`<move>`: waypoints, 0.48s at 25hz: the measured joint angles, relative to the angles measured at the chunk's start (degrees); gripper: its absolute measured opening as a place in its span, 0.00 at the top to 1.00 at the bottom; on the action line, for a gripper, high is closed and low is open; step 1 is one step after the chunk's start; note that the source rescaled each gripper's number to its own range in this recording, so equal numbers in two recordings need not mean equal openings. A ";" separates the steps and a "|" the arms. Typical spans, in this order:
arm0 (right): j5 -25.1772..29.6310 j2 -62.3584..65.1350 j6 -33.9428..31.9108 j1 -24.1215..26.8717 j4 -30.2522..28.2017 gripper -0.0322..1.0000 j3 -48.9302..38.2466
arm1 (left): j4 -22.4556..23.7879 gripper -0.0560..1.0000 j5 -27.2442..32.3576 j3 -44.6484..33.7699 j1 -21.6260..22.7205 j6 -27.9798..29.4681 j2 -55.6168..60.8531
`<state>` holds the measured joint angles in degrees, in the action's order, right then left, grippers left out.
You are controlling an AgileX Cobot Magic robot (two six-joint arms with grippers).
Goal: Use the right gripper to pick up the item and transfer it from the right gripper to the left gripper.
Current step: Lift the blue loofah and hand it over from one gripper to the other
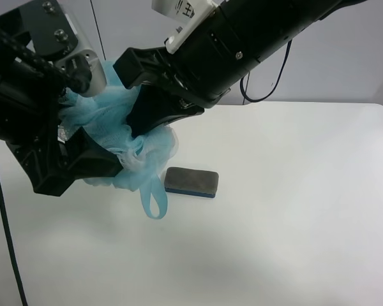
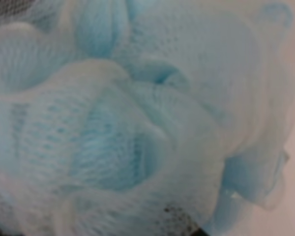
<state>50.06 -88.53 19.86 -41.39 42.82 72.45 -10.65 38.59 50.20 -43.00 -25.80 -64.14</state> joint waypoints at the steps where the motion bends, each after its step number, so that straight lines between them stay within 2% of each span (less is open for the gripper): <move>1: 0.00 0.00 0.33 0.00 0.00 0.97 0.00 | 0.07 0.58 0.08 0.00 0.06 0.00 0.00; 3: 0.00 0.00 0.53 0.00 -0.05 0.97 0.00 | 0.31 0.81 0.28 0.00 0.07 -0.07 0.00; 4: -0.16 0.00 0.71 0.00 -0.05 0.97 0.00 | 0.39 0.89 0.35 0.00 0.07 -0.07 0.00; 5: -0.28 0.00 0.77 0.00 -0.05 0.97 0.00 | 0.39 0.91 0.35 0.00 0.07 -0.20 0.00; 8: -0.47 0.00 0.82 0.00 -0.05 0.96 0.00 | 0.39 0.91 0.35 0.00 0.07 -0.20 0.00; 10: -0.52 0.00 0.82 0.00 -0.05 0.90 0.00 | 0.39 0.91 0.35 0.00 0.07 -0.20 0.00; 11: -0.58 0.00 0.82 0.00 0.00 0.81 0.00 | 0.39 0.91 0.35 0.00 0.07 -0.20 0.00; 12: -0.58 0.00 0.82 0.00 0.00 0.81 0.00 | 0.32 0.91 0.29 0.00 0.07 -0.20 0.00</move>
<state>49.48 -88.53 20.69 -41.39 42.82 72.45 -10.32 38.89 50.20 -42.93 -26.00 -64.14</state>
